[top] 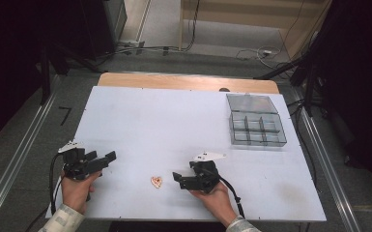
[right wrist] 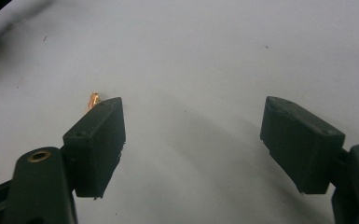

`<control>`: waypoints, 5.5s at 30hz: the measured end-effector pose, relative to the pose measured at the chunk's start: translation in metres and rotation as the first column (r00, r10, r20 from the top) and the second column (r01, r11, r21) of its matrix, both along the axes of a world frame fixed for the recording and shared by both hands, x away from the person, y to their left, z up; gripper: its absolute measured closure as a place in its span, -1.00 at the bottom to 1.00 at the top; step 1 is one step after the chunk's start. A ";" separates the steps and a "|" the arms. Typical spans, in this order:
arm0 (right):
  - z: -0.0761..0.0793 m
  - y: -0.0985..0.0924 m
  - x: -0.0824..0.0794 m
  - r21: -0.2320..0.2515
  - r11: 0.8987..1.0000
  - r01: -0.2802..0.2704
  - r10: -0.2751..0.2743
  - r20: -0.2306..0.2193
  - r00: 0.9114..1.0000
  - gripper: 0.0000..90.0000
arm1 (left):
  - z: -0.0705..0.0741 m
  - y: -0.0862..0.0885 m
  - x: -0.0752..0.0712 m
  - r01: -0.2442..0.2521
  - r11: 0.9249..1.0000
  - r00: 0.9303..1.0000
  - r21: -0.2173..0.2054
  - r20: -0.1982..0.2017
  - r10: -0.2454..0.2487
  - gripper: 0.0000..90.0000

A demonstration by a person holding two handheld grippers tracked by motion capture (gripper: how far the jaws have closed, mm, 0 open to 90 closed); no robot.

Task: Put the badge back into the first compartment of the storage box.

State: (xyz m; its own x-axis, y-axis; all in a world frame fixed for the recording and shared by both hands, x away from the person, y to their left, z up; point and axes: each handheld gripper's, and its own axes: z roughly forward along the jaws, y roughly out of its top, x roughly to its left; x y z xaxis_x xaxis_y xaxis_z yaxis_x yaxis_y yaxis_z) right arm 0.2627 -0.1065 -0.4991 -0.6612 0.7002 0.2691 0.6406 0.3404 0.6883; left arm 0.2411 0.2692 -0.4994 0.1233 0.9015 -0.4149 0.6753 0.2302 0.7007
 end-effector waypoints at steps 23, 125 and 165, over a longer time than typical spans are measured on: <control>-0.002 0.029 -0.005 0.009 0.997 -0.079 0.079 -0.004 0.997 -0.44 | 0.000 0.001 0.000 0.002 1.000 1.000 -0.004 0.001 -0.002 -0.70; 0.043 -0.039 0.045 0.226 0.973 0.047 -0.045 -0.012 0.999 0.92 | 0.000 -0.001 0.001 0.017 1.000 1.000 -0.006 -0.003 -0.017 -0.69; 0.055 -0.083 0.083 0.259 0.944 0.202 -0.211 0.006 0.978 0.92 | 0.000 -0.001 0.001 0.014 1.000 1.000 -0.008 -0.001 -0.014 -0.69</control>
State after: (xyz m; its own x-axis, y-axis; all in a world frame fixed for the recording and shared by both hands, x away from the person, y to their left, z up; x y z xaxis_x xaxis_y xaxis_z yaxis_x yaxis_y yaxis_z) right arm 0.3455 -0.1898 -0.4439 -0.5212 0.7326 0.4379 0.6537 0.0129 0.7566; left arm 0.2420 0.2682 -0.4990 0.1355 0.8964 -0.4220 0.6795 0.2258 0.6981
